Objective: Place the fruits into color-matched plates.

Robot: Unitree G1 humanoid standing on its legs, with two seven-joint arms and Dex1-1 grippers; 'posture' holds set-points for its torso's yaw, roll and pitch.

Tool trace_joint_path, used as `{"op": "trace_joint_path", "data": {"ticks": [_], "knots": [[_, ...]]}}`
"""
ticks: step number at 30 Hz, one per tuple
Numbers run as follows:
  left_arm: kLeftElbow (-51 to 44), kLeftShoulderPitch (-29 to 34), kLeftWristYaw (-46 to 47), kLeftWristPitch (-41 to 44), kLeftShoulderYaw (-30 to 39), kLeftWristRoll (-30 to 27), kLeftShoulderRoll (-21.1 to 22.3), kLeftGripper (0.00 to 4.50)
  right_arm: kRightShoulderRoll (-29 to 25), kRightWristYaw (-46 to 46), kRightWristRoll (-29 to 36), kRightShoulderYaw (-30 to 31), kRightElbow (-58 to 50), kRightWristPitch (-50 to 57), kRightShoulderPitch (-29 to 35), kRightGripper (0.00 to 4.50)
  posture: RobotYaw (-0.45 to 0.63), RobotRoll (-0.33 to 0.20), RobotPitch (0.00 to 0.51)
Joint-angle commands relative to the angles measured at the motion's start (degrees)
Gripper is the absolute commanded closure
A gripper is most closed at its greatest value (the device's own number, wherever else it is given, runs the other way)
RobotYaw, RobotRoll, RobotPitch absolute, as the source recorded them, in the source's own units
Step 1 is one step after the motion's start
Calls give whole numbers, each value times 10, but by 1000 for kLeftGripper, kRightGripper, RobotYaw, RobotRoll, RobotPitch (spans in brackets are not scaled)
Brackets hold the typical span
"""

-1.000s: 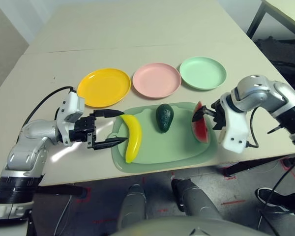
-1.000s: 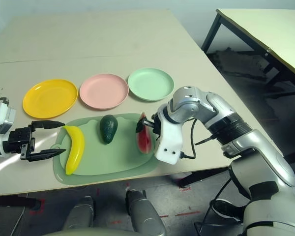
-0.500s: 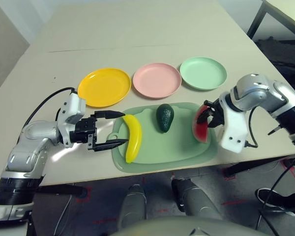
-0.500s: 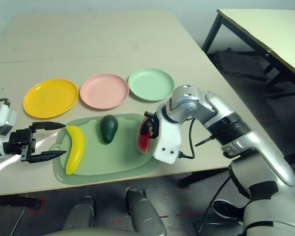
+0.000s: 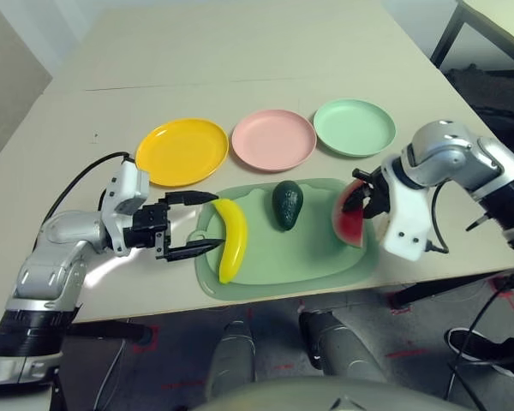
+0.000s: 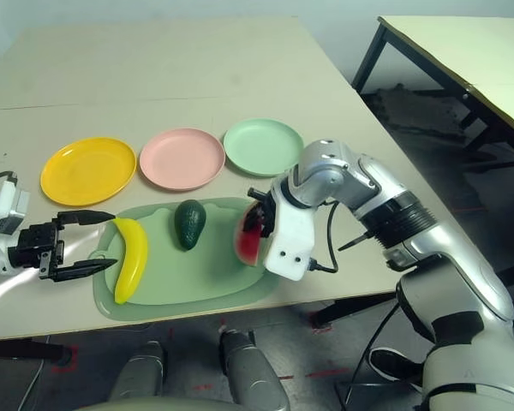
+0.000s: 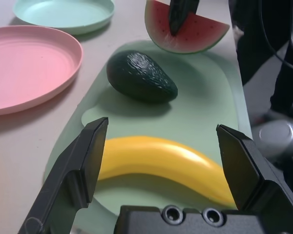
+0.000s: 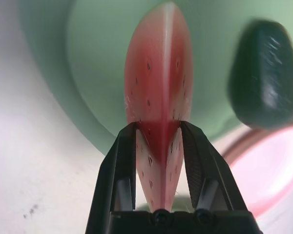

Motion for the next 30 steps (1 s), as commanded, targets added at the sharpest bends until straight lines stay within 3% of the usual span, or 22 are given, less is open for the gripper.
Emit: {"op": "trace_joint_path", "data": {"ticks": [1, 8, 18, 23, 30], "knots": [[-5, 0, 11, 9, 10, -3, 0, 0, 14, 9, 10, -13, 29, 5, -31, 3182, -39, 0, 160], [-24, -3, 70, 36, 11, 2, -16, 0, 53, 6, 10, -27, 85, 27, -85, 3182, -42, 0, 160], [-54, -24, 169, 78, 27, -6, -52, 0, 197, -249, -168, -28, 388, 20, -250, 3183, -36, 0, 162], [-48, -26, 197, 69, 19, 21, -57, 0, 270, -372, -228, -16, 482, 51, -262, 3183, -8, 0, 171], [-54, -23, 223, 57, 10, 56, -62, 0, 323, -487, -285, -1, 542, 90, -252, 3183, 26, 0, 181]]}}
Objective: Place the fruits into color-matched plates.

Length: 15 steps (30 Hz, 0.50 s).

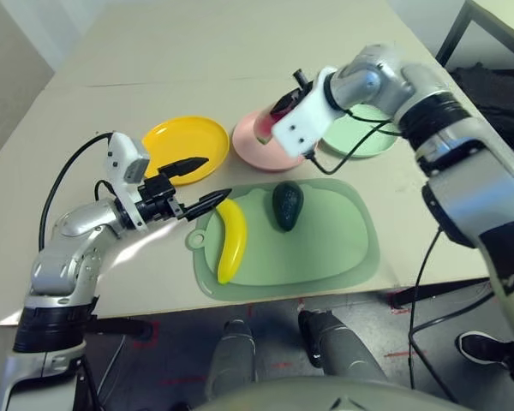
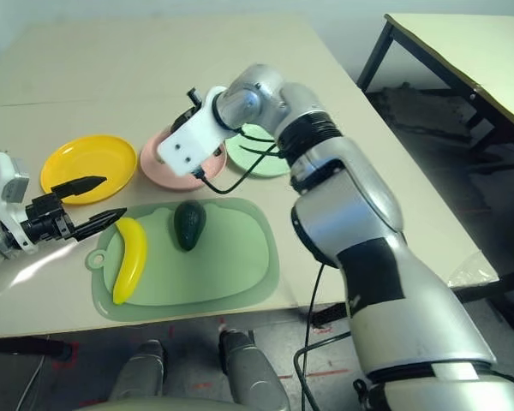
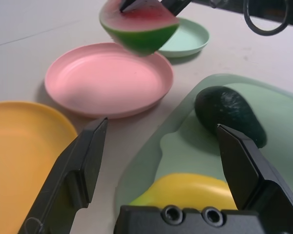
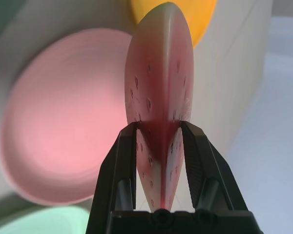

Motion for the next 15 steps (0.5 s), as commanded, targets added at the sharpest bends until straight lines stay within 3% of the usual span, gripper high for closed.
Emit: {"op": "trace_joint_path", "data": {"ticks": [1, 11, 15], "knots": [[-6, 7, 5, -19, -12, 27, 0, 0, 13, -47, -31, 15, 22, 19, 12, 3183, 39, 0, 183], [-14, 22, 0, -37, -5, 33, 0, 0, 8, -115, -89, 41, 50, 63, 39, 3183, 51, 0, 182], [-30, 18, 3, -25, -16, 34, 0, 0, 5, -121, -93, 40, 51, 62, 41, 1899, 43, 0, 180]]}}
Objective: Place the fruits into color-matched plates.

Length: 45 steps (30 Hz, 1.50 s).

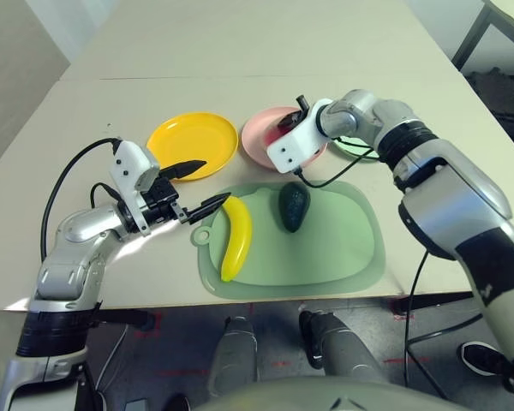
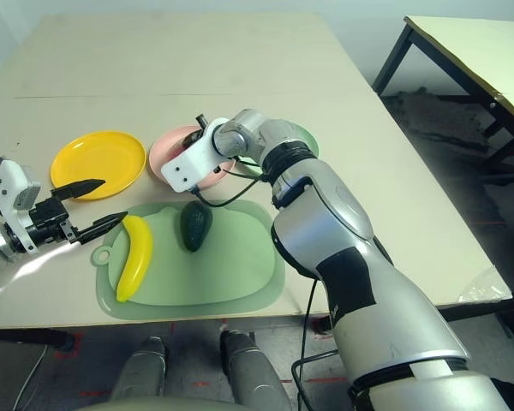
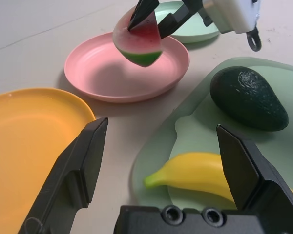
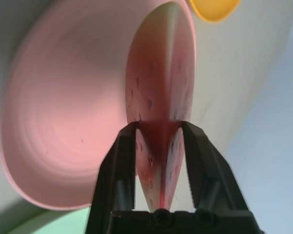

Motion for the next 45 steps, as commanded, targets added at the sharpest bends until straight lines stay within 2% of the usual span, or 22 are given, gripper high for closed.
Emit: {"op": "trace_joint_path", "data": {"ticks": [1, 4, 6, 15, 22, 25, 29, 34, 45], "knots": [[-17, 2, 1, 10, -15, 7, 2, 0, -1, -7, -7, 3, 1, -3, 6, 1540, 43, 0, 180], [-20, -3, 4, 15, -18, 9, 2, 0, -11, -9, -8, 3, -1, -12, 1, 445, 35, 0, 176], [-17, -8, 4, 18, -17, 5, 2, 0, -17, -8, -9, 2, -2, -17, -4, 55, 32, 0, 175], [-2, -25, -26, 10, -16, -6, 5, 0, -50, 37, 5, -4, -23, -91, -30, 55, 12, 0, 169], [-10, -15, -120, 7, -12, -41, 43, 0, -144, 171, 21, 25, -125, -321, -16, 55, -11, 0, 164], [1, -16, -160, -2, -14, -45, 62, 0, -184, 235, 71, 39, -197, -379, 14, 55, -26, 0, 163], [14, -24, -184, -8, -17, -46, 71, 0, -213, 318, 160, 51, -297, -359, 50, 55, -33, 0, 163], [26, -44, -196, -5, -21, -46, 71, 0, -213, 395, 239, 54, -396, -287, 84, 55, -38, 0, 164], [22, -36, -198, -7, -15, -43, 76, 0, -174, 441, 261, 43, -427, -221, 118, 55, -7, 0, 165]]}}
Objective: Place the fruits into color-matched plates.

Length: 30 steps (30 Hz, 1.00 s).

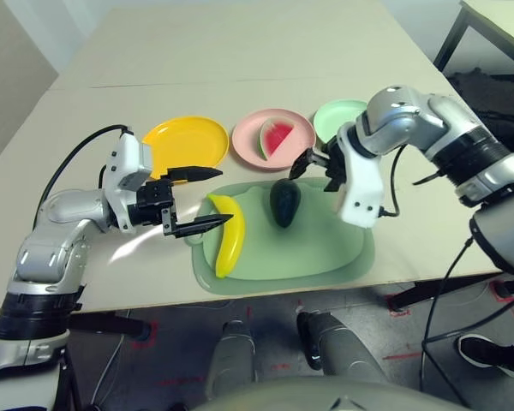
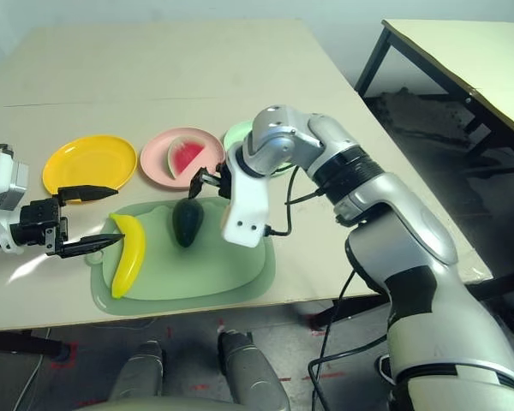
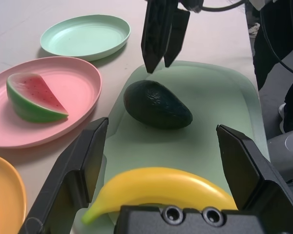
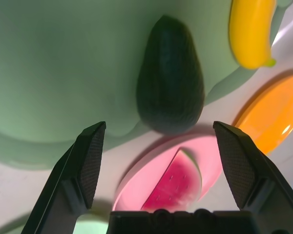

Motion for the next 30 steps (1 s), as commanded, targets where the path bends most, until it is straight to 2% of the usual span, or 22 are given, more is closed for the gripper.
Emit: {"op": "trace_joint_path", "data": {"ticks": [1, 14, 29, 30], "knots": [[-5, 10, -3, -3, 2, 4, 8, 0, 8, 13, 10, -4, -3, 12, 11, 55, -6, 0, 167], [-10, 26, 1, -7, -1, 6, 8, 0, 52, -17, -44, -9, 60, 14, 1, 55, 6, 0, 173], [-20, 47, 8, -19, -4, 12, 7, 0, 72, -17, -54, -6, 65, 27, 13, 55, 22, 0, 179], [-20, 47, 8, -19, -4, 12, 7, 0, 72, -15, -53, -6, 64, 29, 15, 232, 22, 0, 179]]}}
